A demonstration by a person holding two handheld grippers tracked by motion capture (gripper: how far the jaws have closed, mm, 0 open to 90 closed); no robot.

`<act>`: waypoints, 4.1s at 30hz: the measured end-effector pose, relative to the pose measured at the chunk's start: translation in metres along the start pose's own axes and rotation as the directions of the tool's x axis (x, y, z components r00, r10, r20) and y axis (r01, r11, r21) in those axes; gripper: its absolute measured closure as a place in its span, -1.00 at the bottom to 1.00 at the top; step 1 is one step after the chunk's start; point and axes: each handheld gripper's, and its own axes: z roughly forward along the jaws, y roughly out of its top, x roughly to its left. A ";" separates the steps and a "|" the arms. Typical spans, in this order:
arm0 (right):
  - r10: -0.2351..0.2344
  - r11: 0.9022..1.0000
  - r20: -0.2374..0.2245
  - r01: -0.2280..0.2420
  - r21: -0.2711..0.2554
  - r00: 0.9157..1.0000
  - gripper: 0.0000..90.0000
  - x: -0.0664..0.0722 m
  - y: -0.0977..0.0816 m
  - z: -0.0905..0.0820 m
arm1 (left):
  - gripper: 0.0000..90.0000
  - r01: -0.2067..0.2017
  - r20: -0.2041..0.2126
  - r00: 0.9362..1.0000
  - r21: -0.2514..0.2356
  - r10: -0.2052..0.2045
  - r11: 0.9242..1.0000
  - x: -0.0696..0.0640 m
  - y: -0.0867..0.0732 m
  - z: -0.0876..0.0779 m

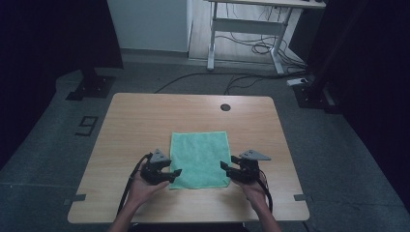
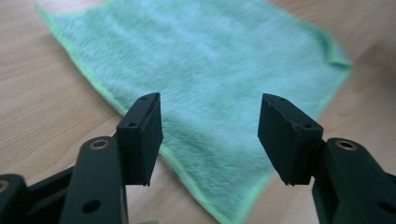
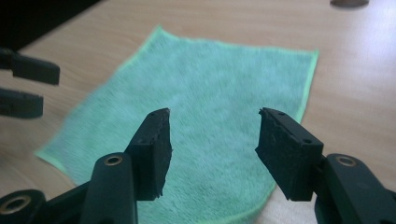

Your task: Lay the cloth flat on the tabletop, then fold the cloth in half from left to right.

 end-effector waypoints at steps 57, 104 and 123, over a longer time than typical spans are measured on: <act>-0.145 0.983 0.039 0.139 0.124 0.989 0.16 0.003 -0.036 0.032 | -0.06 -0.021 -0.001 1.000 0.078 0.021 0.997 0.012 0.000 0.042; -0.163 0.987 -0.024 0.163 -0.017 0.986 -0.08 0.033 -0.029 0.001 | -0.10 0.022 -0.015 1.000 -0.028 -0.023 0.999 0.018 0.008 0.011; -0.167 0.986 -0.054 0.166 -0.022 0.985 -0.07 0.044 -0.024 0.010 | -0.14 0.035 -0.087 0.995 -0.029 -0.037 0.999 0.036 0.026 0.018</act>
